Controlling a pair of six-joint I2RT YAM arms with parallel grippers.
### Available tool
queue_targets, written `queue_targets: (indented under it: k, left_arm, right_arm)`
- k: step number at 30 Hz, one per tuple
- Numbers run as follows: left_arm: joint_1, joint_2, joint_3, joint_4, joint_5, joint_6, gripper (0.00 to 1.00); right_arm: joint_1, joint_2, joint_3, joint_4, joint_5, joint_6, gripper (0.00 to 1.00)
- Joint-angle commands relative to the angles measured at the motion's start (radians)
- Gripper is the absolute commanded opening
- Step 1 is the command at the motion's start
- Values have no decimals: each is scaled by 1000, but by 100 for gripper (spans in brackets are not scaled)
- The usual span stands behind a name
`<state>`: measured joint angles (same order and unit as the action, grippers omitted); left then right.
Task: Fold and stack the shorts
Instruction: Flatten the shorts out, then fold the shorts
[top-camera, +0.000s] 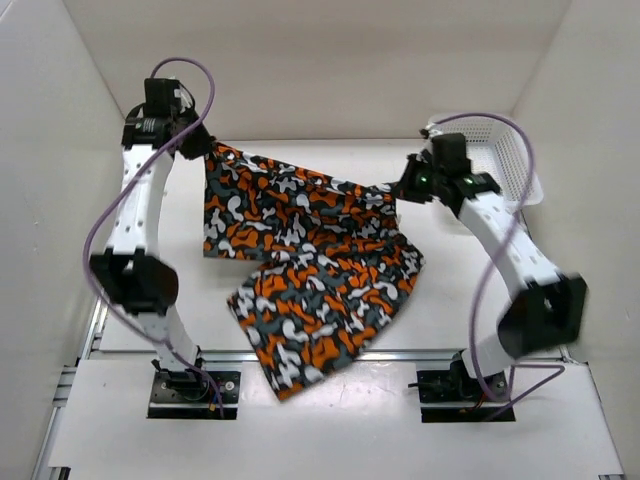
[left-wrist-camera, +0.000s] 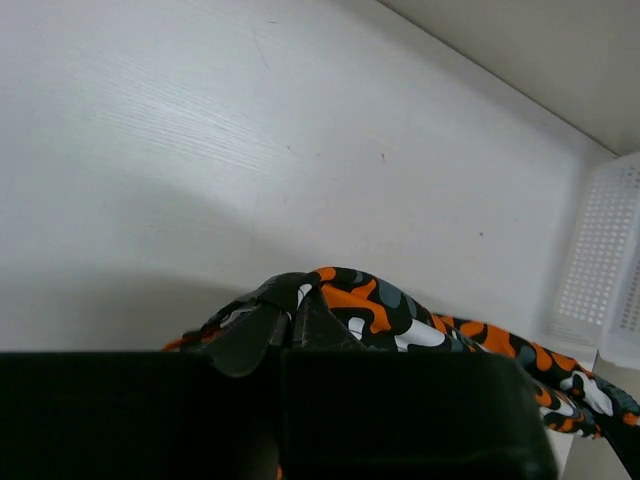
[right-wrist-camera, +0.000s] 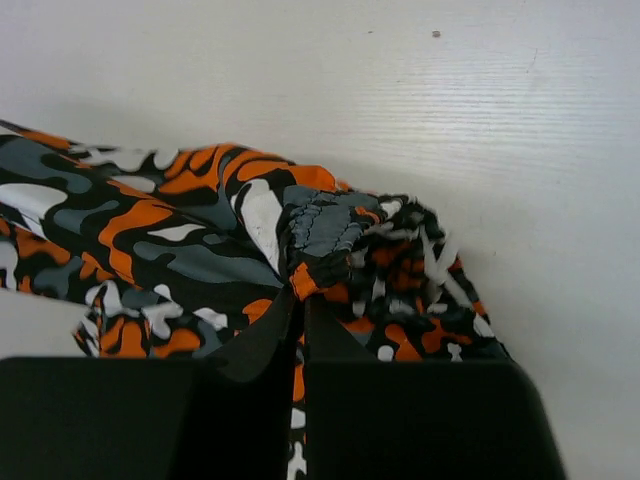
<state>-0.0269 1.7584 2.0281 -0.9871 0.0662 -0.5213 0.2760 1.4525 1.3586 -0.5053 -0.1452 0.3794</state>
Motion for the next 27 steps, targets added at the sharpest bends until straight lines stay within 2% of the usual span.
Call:
queue_targets:
  k: [1,2,5,8,11,14,18,19,21,22,24,25,27]
  left_arm:
    - [64,85,173,65,-54,53,10]
    - [77,161,248,65,-54,53,10]
    - [88,258,351,42,-42,53,10]
    - [97,346,451,28,-31,63,10]
    - [97,357,466,19,-19,63,10]
    - [97,296,417,19,1,63,10]
    - [55,117,226,8,1,63,10]
    - [44,28,119,8,-8,63,10]
    - [15,-63,0,-4,-17,50,10]
    - [4,-154,-134,-4,-17,35,10]
    - [-16,-242,-276,-4,-17,11,10]
    - [-37,-284,-410,-4,-17,-3,10]
    - [-48,-400,-541,19,-46,-48,10]
  right_arm:
    - [-26,167,117,86,107,-47,0]
    - [-35,260,155,97,107,-47,0]
    - [-35,418,319,97,107,-17,0]
    - [-44,524,462,77,81,21,0]
    - [-44,566,539,67,45,32,0]
    - [-44,566,534,41,24,32,0]
    - [-55,467,436,14,3,32,0]
    - [-66,410,404,5,2,32,0]
    - [-66,353,302,-4,2,32,0]
    - [-66,300,266,-15,16,32,0]
    - [-66,225,151,-25,16,32,0]
    - [-66,203,110,-25,16,32,0]
    - [-66,165,-16,-13,27,23,0]
